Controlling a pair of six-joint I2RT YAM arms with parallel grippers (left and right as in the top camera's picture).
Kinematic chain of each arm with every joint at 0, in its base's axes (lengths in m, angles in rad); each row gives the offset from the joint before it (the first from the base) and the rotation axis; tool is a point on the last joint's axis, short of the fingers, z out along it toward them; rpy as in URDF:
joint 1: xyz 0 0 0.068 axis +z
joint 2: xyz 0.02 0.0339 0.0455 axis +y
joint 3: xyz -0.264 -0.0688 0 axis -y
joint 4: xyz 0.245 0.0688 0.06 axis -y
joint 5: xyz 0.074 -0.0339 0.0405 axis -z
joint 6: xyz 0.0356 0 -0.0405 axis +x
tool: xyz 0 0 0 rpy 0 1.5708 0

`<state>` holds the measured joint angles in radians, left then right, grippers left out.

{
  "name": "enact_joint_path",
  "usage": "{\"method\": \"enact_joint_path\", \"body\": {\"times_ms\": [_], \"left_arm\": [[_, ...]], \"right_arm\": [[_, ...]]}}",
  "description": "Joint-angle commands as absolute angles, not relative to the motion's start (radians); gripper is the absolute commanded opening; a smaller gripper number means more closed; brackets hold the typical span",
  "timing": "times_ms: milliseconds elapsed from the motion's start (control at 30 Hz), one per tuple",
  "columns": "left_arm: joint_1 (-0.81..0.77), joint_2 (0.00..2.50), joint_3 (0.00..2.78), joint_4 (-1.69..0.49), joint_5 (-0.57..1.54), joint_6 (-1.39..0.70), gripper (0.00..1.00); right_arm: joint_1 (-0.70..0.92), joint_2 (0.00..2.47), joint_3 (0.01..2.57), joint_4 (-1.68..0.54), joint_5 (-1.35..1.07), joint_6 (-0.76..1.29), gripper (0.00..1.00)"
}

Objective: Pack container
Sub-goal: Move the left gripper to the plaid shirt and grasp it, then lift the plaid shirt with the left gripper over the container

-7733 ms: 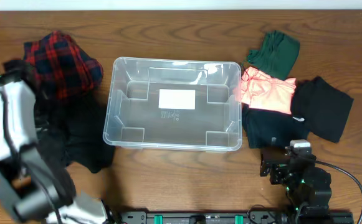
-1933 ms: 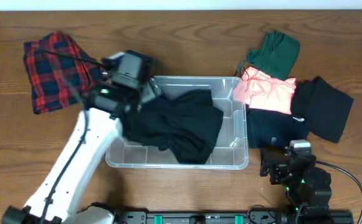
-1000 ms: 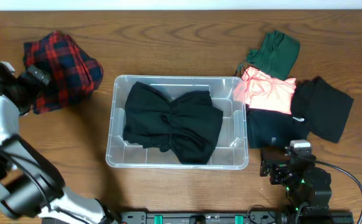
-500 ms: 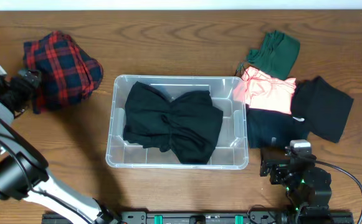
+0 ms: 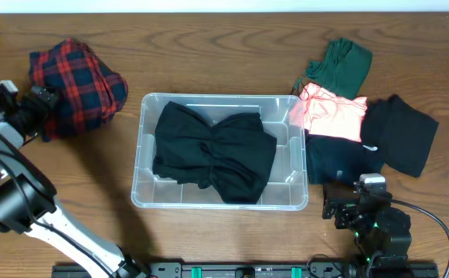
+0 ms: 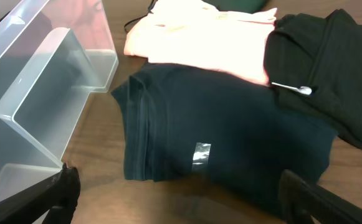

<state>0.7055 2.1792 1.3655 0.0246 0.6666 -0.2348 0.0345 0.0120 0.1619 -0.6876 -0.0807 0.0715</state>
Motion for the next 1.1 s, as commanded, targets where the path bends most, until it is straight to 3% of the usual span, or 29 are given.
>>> {"method": "enact_joint_path", "body": {"times_ms": [0, 67, 133, 167, 300, 700, 1067], "left_arm": [[0.648, 2.254, 1.370, 0.013, 0.666, -0.232, 0.89], [0.632, 2.266, 1.369, 0.012, 0.666, -0.232, 0.80], [0.625, 2.269, 1.369, 0.005, 0.665, -0.232, 0.55], [0.625, 2.269, 1.369, 0.005, 0.666, -0.233, 0.49], [0.635, 2.268, 1.370, -0.023, 0.671, -0.233, 0.06], [0.735, 2.073, 1.371, -0.228, 0.996, -0.150, 0.06], [0.694, 1.586, 1.371, -0.453, 1.013, -0.155, 0.06]], "right_arm": [[0.027, 0.006, 0.160, -0.696, -0.079, 0.081, 0.99], [0.027, 0.006, 0.160, -0.696, -0.079, 0.081, 0.99], [0.027, 0.006, 0.160, -0.696, -0.079, 0.081, 0.99], [0.027, 0.006, 0.160, -0.696, -0.079, 0.081, 0.99], [0.027, 0.006, 0.160, -0.696, -0.079, 0.081, 0.99], [0.027, 0.006, 0.160, -0.696, -0.079, 0.081, 0.99], [0.027, 0.006, 0.160, -0.696, -0.079, 0.081, 0.99]]}}
